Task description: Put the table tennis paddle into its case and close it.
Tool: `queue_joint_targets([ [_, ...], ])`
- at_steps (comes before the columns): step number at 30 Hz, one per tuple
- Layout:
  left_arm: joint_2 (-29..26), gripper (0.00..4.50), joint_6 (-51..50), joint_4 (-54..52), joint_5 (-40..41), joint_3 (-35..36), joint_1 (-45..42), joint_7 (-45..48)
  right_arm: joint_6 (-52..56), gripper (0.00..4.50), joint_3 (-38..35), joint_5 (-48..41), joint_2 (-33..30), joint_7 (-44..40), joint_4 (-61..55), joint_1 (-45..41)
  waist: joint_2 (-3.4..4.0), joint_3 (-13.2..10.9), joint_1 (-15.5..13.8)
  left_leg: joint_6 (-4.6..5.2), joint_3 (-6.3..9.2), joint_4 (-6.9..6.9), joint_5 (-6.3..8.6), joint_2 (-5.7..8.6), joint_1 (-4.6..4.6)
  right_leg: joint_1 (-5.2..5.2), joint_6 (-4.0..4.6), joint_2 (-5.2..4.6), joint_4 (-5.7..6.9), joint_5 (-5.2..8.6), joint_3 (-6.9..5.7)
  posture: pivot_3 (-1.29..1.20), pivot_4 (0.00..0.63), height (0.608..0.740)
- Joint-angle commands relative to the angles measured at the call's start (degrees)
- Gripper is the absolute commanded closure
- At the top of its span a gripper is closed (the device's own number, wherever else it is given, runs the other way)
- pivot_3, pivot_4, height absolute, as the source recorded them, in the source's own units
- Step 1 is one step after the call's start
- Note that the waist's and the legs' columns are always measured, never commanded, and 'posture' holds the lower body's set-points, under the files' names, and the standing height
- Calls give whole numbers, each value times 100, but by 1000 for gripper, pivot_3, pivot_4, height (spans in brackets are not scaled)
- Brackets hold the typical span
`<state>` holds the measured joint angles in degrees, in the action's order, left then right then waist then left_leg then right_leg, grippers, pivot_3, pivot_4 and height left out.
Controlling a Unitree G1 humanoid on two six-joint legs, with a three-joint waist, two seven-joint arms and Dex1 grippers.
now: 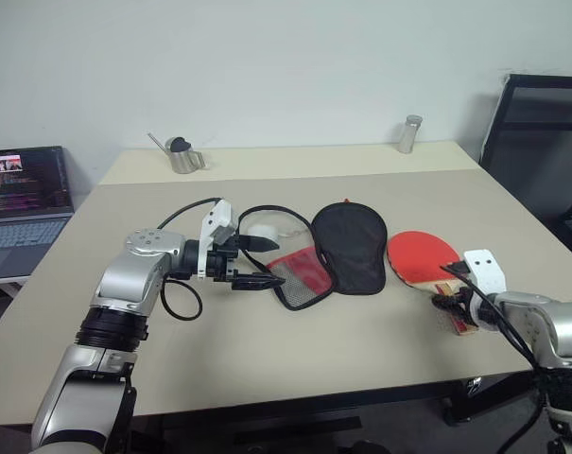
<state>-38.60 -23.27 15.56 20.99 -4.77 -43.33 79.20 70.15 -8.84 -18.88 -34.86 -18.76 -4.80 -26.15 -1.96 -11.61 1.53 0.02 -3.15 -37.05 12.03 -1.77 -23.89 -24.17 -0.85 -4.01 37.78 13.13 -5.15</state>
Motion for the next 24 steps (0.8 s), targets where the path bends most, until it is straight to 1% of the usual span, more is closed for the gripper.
queue_joint_targets([
  [1,-122,0,11,-281,38,133,-48,-32,-345,1690,96,141,13,-50,365,-171,-1,1,0,0,-1,1,0,1,0,0,0,-1,-1,0,0,0,150,740],
  [6,-162,0,-5,-311,58,141,-45,-23,-419,1690,224,205,-56,-168,438,-122,-12,7,5,0,-5,-1,0,0,0,0,-5,-2,-2,-3,3,0,150,740],
  [10,-260,0,29,-489,149,133,74,189,-419,1690,350,281,-102,-241,300,46,-14,9,5,0,-5,0,0,0,0,0,-5,-3,-2,-4,4,0,150,740],
  [13,-308,0,62,-519,174,124,80,272,-410,2287,317,296,-20,-175,272,82,-15,10,0,0,-4,2,0,0,0,0,-4,-3,-4,-3,4,0,150,740],
  [16,-309,0,52,-511,186,148,50,278,-418,3198,222,312,70,-78,282,66,-25,16,-7,0,-1,0,0,1,0,2,-5,-3,-5,-3,2,0,150,740],
  [17,-310,0,50,-513,190,156,46,278,-416,3366,168,313,102,-42,297,45,-28,18,-7,0,-1,0,0,2,0,3,-5,-4,-5,-3,2,0,150,740],
  [24,-417,0,33,-649,226,302,229,181,-89,3386,-487,134,125,107,51,-303,-26,17,-15,0,-2,2,0,1,-2,0,-5,-5,-5,-3,4,0,150,740],
])
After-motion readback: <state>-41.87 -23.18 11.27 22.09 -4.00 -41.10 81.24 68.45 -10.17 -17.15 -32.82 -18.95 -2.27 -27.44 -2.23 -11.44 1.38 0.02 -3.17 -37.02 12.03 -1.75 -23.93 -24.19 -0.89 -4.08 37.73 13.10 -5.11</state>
